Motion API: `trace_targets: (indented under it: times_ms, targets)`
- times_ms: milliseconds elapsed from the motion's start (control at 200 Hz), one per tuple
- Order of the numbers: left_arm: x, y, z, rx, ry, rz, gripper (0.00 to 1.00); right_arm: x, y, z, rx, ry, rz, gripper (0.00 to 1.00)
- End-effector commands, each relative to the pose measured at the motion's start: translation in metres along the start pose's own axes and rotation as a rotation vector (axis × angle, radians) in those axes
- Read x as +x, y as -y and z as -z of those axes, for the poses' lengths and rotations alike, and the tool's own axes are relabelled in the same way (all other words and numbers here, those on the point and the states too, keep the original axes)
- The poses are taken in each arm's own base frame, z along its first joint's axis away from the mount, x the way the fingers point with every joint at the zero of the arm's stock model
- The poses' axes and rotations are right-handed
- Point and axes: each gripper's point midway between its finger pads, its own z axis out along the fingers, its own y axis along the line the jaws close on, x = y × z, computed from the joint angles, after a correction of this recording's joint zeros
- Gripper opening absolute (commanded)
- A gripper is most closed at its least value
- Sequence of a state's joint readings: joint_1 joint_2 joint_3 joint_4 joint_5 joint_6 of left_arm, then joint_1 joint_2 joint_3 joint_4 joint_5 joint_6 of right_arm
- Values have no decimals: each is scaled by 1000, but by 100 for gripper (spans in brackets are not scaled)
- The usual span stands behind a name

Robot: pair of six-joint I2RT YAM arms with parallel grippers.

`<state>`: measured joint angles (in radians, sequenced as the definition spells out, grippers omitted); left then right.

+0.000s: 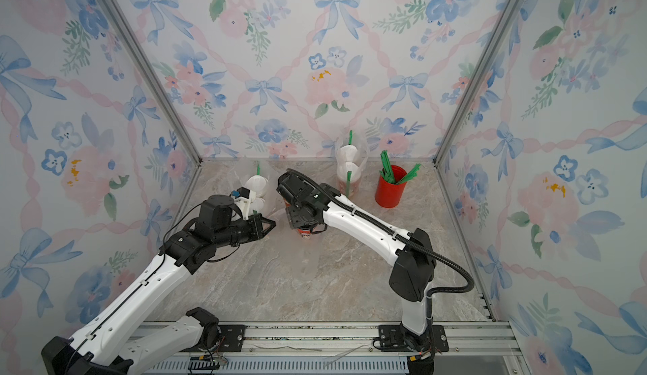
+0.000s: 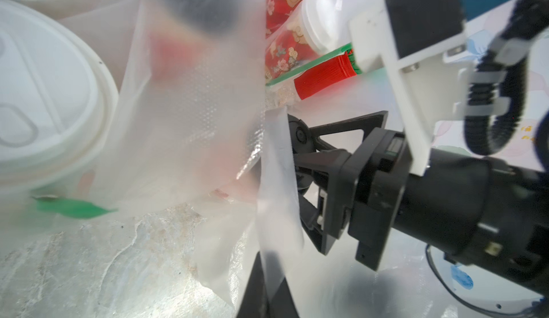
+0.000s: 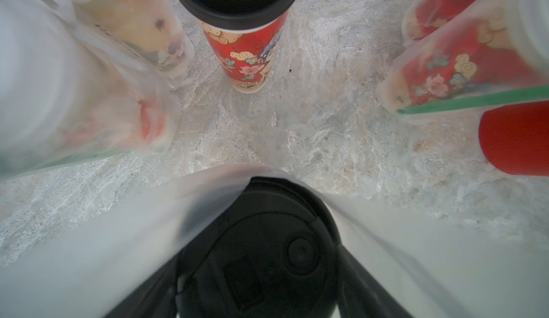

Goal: Pack milk tea into plastic carrier bags
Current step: Place the milk tea cup in the plastic carrier bag.

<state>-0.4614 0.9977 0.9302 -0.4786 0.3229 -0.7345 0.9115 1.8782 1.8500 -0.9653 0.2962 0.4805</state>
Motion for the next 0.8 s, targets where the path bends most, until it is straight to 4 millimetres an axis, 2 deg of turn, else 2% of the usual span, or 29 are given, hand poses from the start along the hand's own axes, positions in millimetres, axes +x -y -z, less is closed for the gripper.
trace_targets:
  times_ms: [0, 205, 360, 550, 795]
  targets:
    - [8, -9, -2, -24, -30, -21, 2, -15, -2, 23, -14, 50, -19, 80]
    - [9, -11, -2, -36, -35, -18, 4, -31, -3, 43, -44, 86, -12, 81]
    - [12, -18, -3, -64, -45, -17, 4, -60, -3, 57, -77, 150, -7, 79]
    - [23, -32, -7, -110, -79, -3, 3, -91, -14, 39, -121, 214, 59, 79]
    - [31, -41, -12, -131, -104, 16, 3, -123, -12, -4, -135, 251, 49, 79]
